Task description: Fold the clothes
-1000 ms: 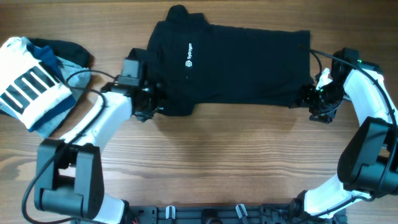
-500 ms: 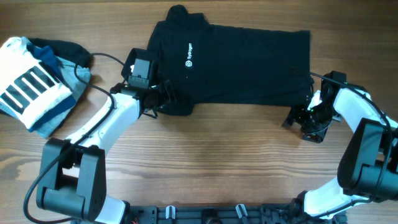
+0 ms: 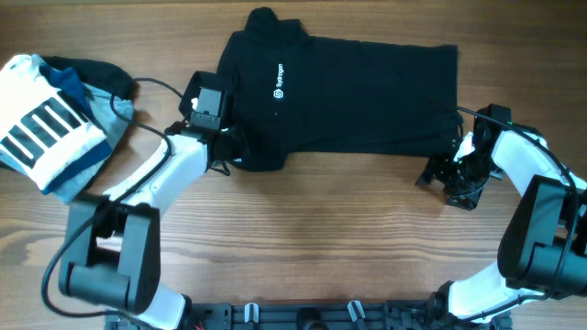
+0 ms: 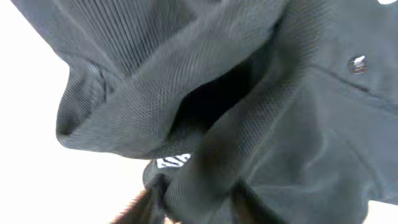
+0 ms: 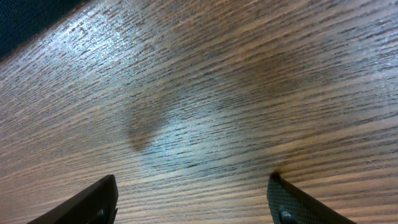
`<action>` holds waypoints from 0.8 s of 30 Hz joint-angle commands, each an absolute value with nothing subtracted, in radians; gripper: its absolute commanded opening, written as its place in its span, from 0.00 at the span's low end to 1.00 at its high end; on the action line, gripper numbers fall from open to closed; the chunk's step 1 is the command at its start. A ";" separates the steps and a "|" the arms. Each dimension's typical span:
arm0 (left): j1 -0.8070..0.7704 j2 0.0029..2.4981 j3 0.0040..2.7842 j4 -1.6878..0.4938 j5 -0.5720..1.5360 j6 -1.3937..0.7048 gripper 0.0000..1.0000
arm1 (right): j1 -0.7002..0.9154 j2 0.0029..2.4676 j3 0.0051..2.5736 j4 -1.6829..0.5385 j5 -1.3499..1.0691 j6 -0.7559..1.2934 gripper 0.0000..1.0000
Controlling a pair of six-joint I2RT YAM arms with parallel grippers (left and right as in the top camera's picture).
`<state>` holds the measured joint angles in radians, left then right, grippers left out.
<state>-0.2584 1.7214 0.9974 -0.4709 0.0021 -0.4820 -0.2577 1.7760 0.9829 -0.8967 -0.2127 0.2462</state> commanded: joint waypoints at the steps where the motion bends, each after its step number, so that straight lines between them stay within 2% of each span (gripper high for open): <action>1: -0.271 1.741 1.007 -0.463 0.141 -0.474 0.04 | -0.254 1.794 0.957 -0.864 -0.204 0.242 0.78; 5: -0.233 1.701 1.108 -0.393 0.330 -0.474 0.04 | -0.254 1.794 0.957 -0.863 -0.203 0.242 0.78; 7: -0.192 1.696 1.147 -0.214 0.361 -0.521 0.05 | -0.254 1.794 0.957 -0.863 -0.203 0.239 0.78; 8: -0.178 1.701 1.146 -0.130 0.326 -0.546 0.12 | -0.254 1.794 0.957 -0.863 -0.203 0.238 0.78; 9: -0.170 1.709 1.146 -0.078 0.260 -0.571 0.40 | -0.254 1.794 0.957 -0.864 -0.204 0.238 0.78; 11: -0.159 1.727 1.146 -0.062 0.200 -0.614 0.76 | -0.254 1.794 0.957 -0.865 -0.204 0.238 0.78; 12: -0.159 1.743 1.146 -0.111 0.200 -0.614 0.83 | -0.254 1.794 0.957 -0.865 -0.204 0.237 0.78; 16: -0.148 1.751 1.145 -0.314 0.130 -0.548 0.83 | -0.254 1.794 0.957 -0.864 -0.203 0.236 0.79; 21: -0.078 1.751 1.145 -0.330 0.007 -0.531 0.83 | -0.254 1.794 0.957 -0.865 -0.204 0.236 0.79; 24: -0.043 1.762 1.145 -0.320 0.001 -0.527 0.84 | -0.254 1.794 0.957 -0.864 -0.204 0.236 0.79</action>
<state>-0.0757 1.7378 1.1469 -0.3298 0.0555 -0.5537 -0.2577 1.7741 0.9813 -0.8951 -0.2127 0.2459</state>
